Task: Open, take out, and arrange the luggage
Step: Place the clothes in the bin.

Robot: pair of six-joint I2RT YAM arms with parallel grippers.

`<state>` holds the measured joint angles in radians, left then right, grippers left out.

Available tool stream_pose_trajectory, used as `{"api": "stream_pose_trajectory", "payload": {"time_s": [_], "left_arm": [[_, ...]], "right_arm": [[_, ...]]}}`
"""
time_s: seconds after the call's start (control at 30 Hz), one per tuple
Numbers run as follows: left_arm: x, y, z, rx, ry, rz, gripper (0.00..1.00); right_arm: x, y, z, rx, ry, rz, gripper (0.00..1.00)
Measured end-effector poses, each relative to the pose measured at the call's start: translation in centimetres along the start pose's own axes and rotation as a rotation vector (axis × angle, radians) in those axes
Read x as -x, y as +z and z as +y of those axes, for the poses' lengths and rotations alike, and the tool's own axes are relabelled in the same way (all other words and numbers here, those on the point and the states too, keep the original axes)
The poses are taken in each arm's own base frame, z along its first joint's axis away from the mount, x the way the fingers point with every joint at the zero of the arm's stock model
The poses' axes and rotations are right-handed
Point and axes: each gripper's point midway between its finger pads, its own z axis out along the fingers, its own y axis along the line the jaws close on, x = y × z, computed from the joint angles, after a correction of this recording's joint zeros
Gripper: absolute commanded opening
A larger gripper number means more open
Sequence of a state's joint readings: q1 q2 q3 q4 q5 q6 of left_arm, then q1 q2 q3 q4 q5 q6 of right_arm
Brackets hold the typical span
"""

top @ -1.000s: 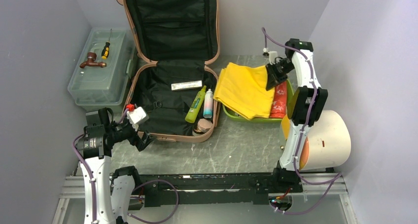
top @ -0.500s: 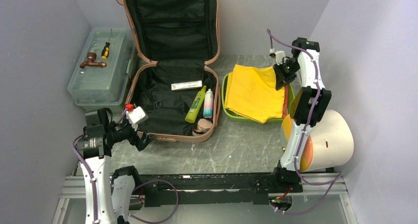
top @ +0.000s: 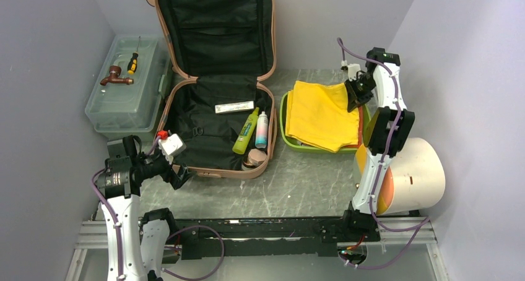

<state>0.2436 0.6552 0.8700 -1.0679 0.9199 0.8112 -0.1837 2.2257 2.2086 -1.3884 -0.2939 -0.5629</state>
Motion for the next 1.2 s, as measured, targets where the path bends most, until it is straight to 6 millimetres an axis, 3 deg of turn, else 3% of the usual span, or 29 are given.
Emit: {"api": "stream_pose_trajectory", "payload": {"time_s": [0.07,0.1,0.17,0.27,0.43,0.53,0.67,0.73,0.83,0.9,1.0,1.1,1.2], "left_arm": [[0.0,0.0,0.0,-0.001,-0.002,0.001,1.00],[0.0,0.0,0.0,-0.002,-0.001,0.001,0.99],[-0.1,0.1,0.1,-0.004,0.000,0.003,0.99],[-0.1,0.1,0.1,-0.006,-0.003,0.005,1.00],[-0.1,0.1,0.1,-0.007,-0.003,0.003,1.00],[-0.1,0.1,0.1,-0.008,-0.003,0.003,0.99],[-0.1,0.1,0.0,-0.010,-0.003,0.000,1.00],[-0.1,0.1,0.0,-0.010,-0.003,0.000,1.00],[0.0,0.1,0.0,-0.009,-0.001,-0.001,0.99],[0.0,0.1,0.1,-0.006,-0.001,-0.002,1.00],[0.0,0.1,0.1,-0.005,-0.001,-0.002,0.99],[0.0,0.1,0.1,-0.004,-0.001,-0.002,0.99],[0.0,0.1,0.1,-0.004,-0.001,-0.003,1.00]], "right_arm": [[0.2,0.1,-0.2,-0.008,0.010,-0.008,0.00],[0.4,0.1,-0.3,-0.012,0.013,-0.013,0.07],[0.6,0.2,-0.4,-0.019,0.017,-0.022,0.40],[0.9,0.3,-1.2,-0.054,0.020,-0.032,0.53],[1.8,0.2,-3.6,-0.159,0.022,-0.090,0.83],[1.7,-0.5,-3.8,-0.203,0.033,-0.122,0.89],[2.0,-4.2,-2.3,-0.260,0.020,-0.234,0.80],[2.8,-7.1,-0.7,-0.275,-0.009,-0.319,0.76],[4.1,-10.6,1.8,-0.290,-0.069,-0.436,0.62],[5.0,-11.5,3.7,-0.291,-0.117,-0.483,0.52],[6.0,-10.2,5.8,-0.270,-0.174,-0.491,0.38],[6.8,-6.3,6.7,-0.223,-0.191,-0.437,0.28],[6.9,-0.8,5.4,-0.181,-0.154,-0.344,0.17]]}}
